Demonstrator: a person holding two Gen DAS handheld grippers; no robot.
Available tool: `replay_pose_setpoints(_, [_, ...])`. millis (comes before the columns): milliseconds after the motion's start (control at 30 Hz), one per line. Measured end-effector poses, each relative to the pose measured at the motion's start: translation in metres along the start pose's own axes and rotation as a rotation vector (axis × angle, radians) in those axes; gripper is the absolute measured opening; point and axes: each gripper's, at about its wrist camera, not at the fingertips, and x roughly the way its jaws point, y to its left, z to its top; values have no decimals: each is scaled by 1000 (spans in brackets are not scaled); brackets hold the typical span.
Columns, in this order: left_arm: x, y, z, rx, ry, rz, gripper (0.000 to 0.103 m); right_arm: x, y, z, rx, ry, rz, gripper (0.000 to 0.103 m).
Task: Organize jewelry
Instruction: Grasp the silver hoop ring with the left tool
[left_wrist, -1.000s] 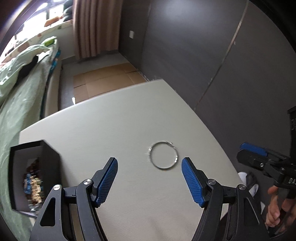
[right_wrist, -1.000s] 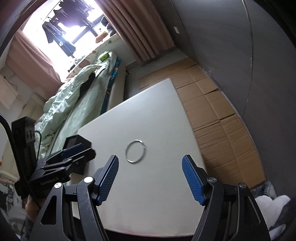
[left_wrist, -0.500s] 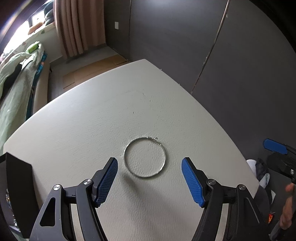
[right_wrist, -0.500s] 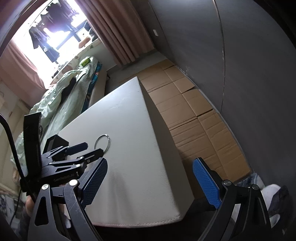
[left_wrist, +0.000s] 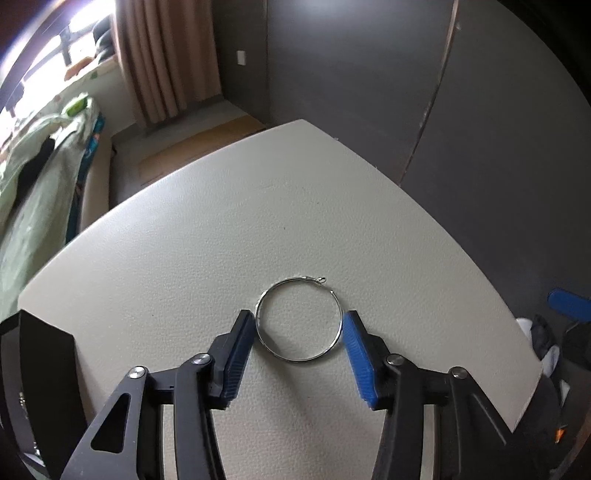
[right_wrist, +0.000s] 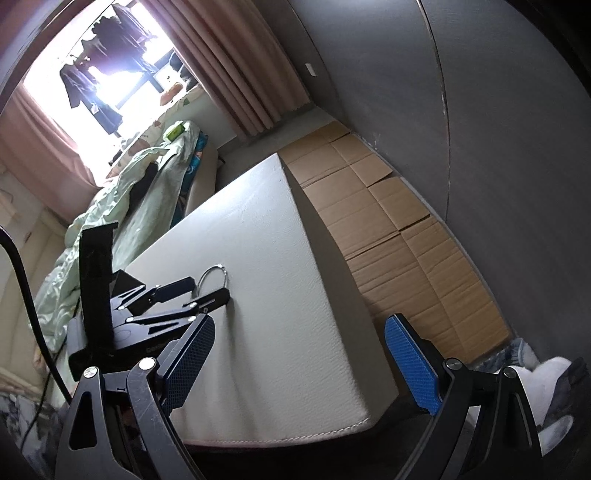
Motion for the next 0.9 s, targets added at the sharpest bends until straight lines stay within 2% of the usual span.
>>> replay_pose_setpoints(200, [-5,4,0,1,-2,-4,47,-1,1,-1,3,-2,4,94])
replay_pose_setpoints(233, [-7,5,0,-5,-7,-14,20,-3,1,-1,4,-5,5,94])
replay_pose_setpoints(267, [-8,8,0,-22,16,-26,3,-3,1,-1,4,-7,7,94])
replay_pose_setpoints(633, [-27,37,0,-90,-15,-27,4,1,16,0,-22,-10,43,94])
replay_pose_setpoints(733, [-22,47,4,-112,22,-19,11,3,16,-1,-17,-4,45,94])
replay_pose_setpoints(767, [-21,50,5,-121,27,-17,29,3,16,-1,-14,-3,46,94])
replay_pose_setpoints(800, [-21,54,5,-126,25,-12,55,3,16,-1,-12,-3,47,94])
replay_pose_setpoints(867, [-24,58,6,-128,-8,19,78,4,16,0,-14,-2,48,94])
replay_pose_setpoints(900, [-25,60,7,-125,-28,35,78,4,16,0,-16,-2,48,94])
